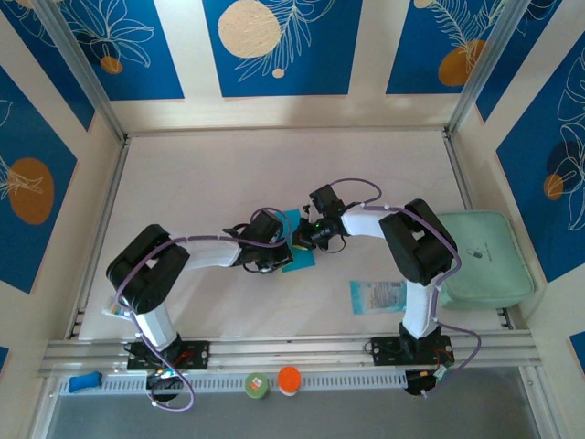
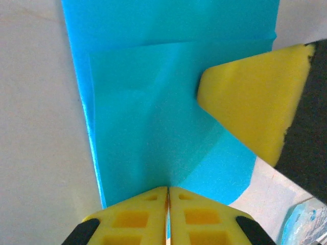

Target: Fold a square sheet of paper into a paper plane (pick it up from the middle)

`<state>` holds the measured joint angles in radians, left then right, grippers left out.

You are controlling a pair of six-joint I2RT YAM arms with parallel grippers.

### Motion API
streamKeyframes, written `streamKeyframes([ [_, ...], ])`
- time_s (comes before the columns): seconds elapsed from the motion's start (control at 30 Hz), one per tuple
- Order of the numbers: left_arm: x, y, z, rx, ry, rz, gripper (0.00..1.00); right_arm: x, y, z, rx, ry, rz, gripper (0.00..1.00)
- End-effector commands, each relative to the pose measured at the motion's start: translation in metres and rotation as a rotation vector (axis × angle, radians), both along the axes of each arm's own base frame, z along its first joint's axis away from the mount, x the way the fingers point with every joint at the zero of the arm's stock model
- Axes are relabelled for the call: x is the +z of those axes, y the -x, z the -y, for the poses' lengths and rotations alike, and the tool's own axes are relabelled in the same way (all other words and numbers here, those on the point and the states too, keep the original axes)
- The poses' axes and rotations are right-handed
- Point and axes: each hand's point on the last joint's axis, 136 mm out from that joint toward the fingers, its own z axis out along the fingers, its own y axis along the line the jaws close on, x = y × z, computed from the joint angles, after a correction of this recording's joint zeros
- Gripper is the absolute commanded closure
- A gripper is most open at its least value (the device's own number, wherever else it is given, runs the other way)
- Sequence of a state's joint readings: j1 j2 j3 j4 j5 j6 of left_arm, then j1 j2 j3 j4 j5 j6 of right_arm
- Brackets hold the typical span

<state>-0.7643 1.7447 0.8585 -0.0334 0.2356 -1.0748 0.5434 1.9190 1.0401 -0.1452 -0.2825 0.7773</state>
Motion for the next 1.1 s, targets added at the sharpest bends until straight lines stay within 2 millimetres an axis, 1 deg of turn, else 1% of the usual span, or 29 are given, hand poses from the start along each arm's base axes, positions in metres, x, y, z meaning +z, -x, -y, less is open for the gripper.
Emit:
streamKeyframes([
  [0.0, -0.022, 0.021, -0.012, -0.04, -0.053, -0.067, 0.91, -0.06, 0.034, 0.045, -0.055, 0.223, -0.163, 1.0],
  [0.17, -0.032, 0.035, -0.022, -0.051, -0.069, -0.102, 0.93, -0.062, 0.035, 0.047, -0.057, 0.228, -0.169, 1.0],
  [0.3, -0.033, 0.047, -0.03, -0.067, -0.078, -0.126, 0.94, -0.064, 0.036, 0.047, -0.057, 0.23, -0.17, 1.0],
  [0.43, -0.027, 0.059, -0.035, -0.101, -0.076, -0.142, 0.94, -0.065, 0.036, 0.048, -0.059, 0.232, -0.176, 1.0],
  [0.6, -0.013, 0.072, -0.042, -0.189, -0.103, -0.155, 0.94, -0.066, 0.036, 0.048, -0.061, 0.233, -0.179, 1.0],
  [0.67, -0.002, 0.069, -0.044, -0.218, -0.133, -0.129, 0.94, -0.066, 0.036, 0.048, -0.06, 0.233, -0.178, 1.0],
  [0.73, 0.013, 0.057, -0.044, -0.218, -0.154, -0.073, 0.94, -0.066, 0.036, 0.048, -0.06, 0.233, -0.178, 1.0],
  [0.83, 0.039, 0.034, -0.032, -0.176, -0.108, 0.037, 0.94, -0.065, 0.035, 0.047, -0.061, 0.231, -0.179, 1.0],
  [0.9, 0.049, 0.02, -0.023, -0.135, -0.066, 0.092, 0.94, -0.065, 0.035, 0.046, -0.06, 0.228, -0.18, 1.0],
  [0.97, 0.051, 0.01, -0.015, -0.099, -0.03, 0.116, 0.94, -0.064, 0.035, 0.045, -0.061, 0.225, -0.18, 1.0],
  [1.07, 0.04, 0.001, -0.007, -0.053, -0.011, 0.098, 0.94, -0.063, 0.034, 0.044, -0.06, 0.22, -0.179, 1.0],
])
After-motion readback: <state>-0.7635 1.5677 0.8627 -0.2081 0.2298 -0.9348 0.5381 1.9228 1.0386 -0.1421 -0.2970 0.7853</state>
